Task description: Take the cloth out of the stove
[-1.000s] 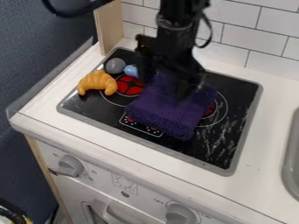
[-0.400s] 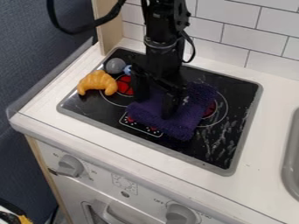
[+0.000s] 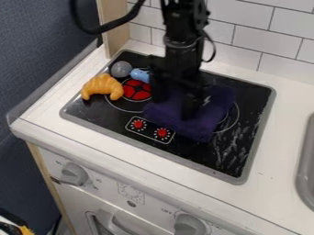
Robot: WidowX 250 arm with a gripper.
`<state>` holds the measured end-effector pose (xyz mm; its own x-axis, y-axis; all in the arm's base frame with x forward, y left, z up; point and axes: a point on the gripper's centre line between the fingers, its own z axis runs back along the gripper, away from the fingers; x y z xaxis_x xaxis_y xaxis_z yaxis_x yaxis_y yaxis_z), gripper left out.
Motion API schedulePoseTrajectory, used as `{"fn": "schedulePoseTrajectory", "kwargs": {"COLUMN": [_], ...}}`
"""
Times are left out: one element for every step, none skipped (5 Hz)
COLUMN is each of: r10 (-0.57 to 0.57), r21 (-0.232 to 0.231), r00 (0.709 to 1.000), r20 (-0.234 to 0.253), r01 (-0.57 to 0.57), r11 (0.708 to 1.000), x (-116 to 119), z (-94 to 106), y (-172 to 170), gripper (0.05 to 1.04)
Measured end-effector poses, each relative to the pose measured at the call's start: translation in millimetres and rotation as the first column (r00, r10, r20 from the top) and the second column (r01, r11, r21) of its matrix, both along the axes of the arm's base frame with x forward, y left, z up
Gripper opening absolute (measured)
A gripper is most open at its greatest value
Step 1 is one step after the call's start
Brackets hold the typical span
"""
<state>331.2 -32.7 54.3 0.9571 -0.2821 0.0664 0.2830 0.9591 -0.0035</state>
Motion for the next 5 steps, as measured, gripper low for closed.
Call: {"fn": "schedulePoseTrajectory", "kwargs": {"r10": [-0.028, -0.08, -0.136, -0.188, -0.222], "r21": [-0.024, -0.017, -0.01, 0.003, 0.009], "r00": [1.0, 0.997, 0.991, 0.982, 0.975], "r20": [0.004, 0.01, 0.005, 0.0, -0.005], "r01": [0.028, 0.08, 0.137, 0.188, 0.222], "r11": [0.999, 0.997, 0.991, 0.982, 0.975], "x": [19, 36, 50, 62, 64], "z": [0.8, 0.1, -2.4, -1.5, -1.2], "y": [-19, -46, -69, -89, -103], "gripper": [0.999, 0.999, 0.999, 0.999, 0.999]}}
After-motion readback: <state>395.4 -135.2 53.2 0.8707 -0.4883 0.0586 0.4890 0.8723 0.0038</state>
